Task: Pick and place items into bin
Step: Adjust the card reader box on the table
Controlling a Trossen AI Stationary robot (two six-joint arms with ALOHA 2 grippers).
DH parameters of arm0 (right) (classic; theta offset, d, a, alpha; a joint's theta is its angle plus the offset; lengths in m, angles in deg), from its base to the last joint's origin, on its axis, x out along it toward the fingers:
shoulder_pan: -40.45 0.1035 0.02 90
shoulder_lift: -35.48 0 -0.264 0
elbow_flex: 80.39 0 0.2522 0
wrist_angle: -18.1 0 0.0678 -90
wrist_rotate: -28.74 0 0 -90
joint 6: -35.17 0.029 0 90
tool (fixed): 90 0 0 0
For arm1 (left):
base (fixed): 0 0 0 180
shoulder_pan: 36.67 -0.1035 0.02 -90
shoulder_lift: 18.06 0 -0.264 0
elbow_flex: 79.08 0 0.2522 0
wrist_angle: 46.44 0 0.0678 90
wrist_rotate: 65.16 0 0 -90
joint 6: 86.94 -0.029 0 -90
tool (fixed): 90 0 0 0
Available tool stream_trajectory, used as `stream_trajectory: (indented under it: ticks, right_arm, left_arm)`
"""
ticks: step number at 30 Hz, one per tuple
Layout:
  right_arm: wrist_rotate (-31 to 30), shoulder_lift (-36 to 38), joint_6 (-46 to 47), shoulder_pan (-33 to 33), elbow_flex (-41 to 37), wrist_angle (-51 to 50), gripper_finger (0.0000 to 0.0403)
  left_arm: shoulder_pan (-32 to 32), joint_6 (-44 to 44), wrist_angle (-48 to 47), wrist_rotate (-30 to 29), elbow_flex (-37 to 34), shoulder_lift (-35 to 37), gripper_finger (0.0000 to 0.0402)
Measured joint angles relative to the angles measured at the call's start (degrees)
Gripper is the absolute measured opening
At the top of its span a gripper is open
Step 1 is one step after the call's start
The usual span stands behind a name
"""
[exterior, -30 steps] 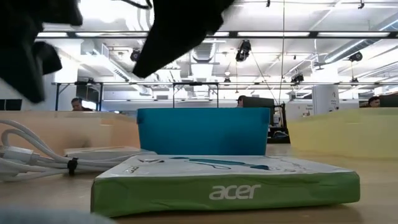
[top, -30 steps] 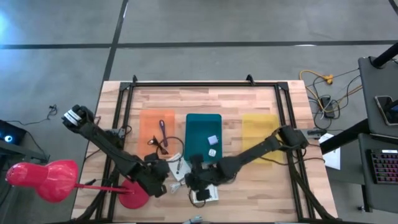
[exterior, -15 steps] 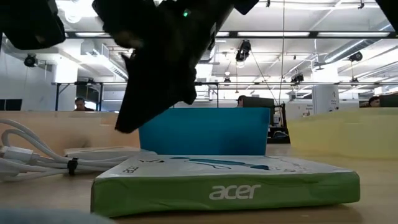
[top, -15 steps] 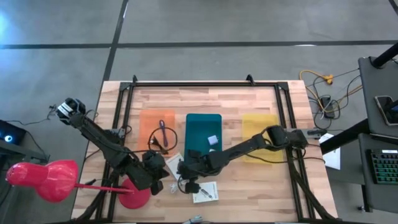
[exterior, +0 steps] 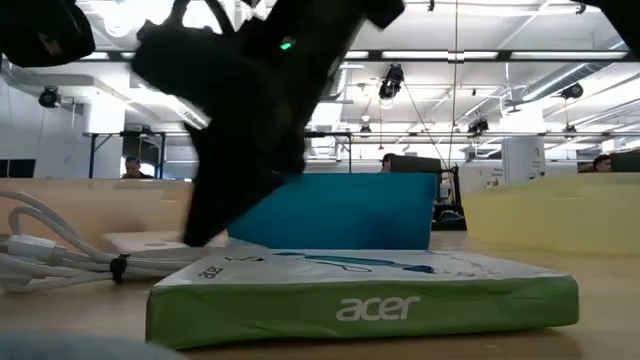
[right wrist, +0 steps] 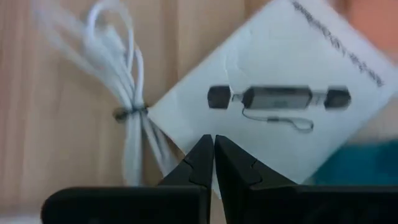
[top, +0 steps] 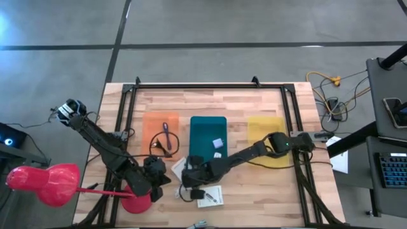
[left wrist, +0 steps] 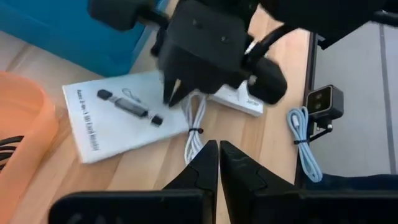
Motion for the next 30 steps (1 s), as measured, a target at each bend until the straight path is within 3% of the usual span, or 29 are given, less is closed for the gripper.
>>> stream_trajectory:
  ticks: [4, 11, 19, 24, 30]
  right_arm:
    - [0.28, 0.02, -1.50, 1.89, 2.60, -9.13, 0.0008]
    - [0.82, 2.49, -0.01, 4.25, 4.02, -12.06, 0.0008]
    - [-2.67, 9.88, 11.99, 4.73, 1.25, -17.10, 0.0008]
    - [2.02, 9.27, 23.10, 1.56, -3.00, -15.67, 0.0008]
    - [-0.75, 9.04, 28.97, 1.21, -6.41, -10.51, 0.0008]
  left_arm:
    - [0.05, -0.15, -0.14, -0.24, -0.12, -0.20, 0.0000]
    - [0.00, -1.64, -0.46, -1.49, -0.89, -1.54, 0.0000]
    - [-2.34, 1.26, 3.10, -1.12, -3.39, -7.00, 0.0000]
    - [-5.69, -2.43, 13.19, 2.84, -3.87, -11.95, 0.0000]
    - [-6.51, -4.06, 15.55, 6.43, -3.74, -20.43, 0.0000]
